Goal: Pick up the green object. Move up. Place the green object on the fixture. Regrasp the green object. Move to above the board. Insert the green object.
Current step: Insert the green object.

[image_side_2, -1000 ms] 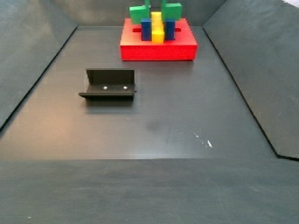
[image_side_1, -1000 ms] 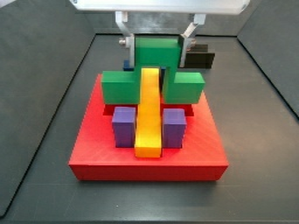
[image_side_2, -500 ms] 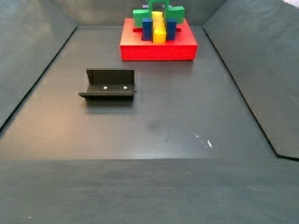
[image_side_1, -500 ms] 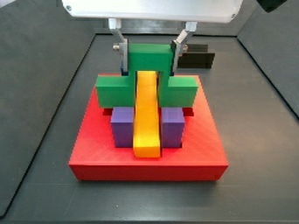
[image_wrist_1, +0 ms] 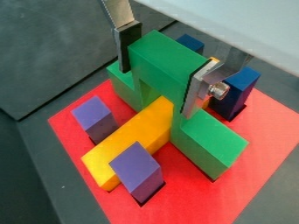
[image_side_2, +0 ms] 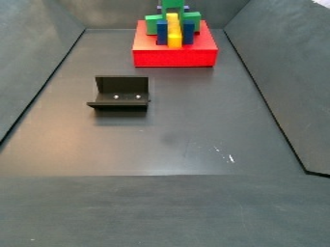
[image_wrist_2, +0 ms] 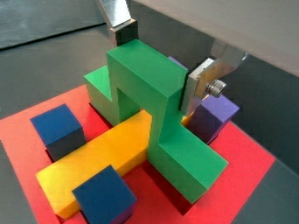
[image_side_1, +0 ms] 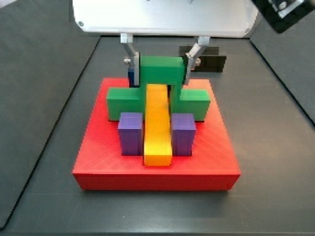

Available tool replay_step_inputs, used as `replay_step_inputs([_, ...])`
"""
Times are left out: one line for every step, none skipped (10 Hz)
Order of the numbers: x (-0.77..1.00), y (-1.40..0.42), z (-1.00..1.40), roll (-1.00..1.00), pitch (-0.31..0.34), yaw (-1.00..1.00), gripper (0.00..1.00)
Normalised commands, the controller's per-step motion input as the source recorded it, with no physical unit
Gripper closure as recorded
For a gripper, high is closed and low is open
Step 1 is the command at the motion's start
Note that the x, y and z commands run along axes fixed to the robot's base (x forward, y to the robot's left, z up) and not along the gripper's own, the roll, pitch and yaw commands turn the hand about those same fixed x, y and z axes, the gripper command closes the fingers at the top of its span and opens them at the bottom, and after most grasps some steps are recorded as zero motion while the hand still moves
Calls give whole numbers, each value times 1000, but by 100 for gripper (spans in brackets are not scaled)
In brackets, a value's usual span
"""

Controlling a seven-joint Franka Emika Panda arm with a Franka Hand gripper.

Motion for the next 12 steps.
replay_step_inputs([0,0,-17,170,16,-209,100])
replay_step_inputs([0,0,0,10,0,0,100])
replay_step_inputs([0,0,-29,-1,0,0,100])
replay_step_inputs([0,-54,-234,0,0,0,100])
replay_step_inputs([0,0,-266,0,0,0,100])
replay_step_inputs([-177,94,-286,-43,0,0,100])
replay_step_inputs([-157,69,-229,-86,0,0,100])
replay_step_inputs([0,0,-234,-29,0,0,100])
replay_step_inputs([180,-109,-234,-4,0,-6,100])
replay_step_inputs([386,-194,-157,-21,0,-34,100])
replay_step_inputs([377,-180,-163,-76,0,-109,100])
replay_step_inputs([320,-183,-169,-20,0,-186,100])
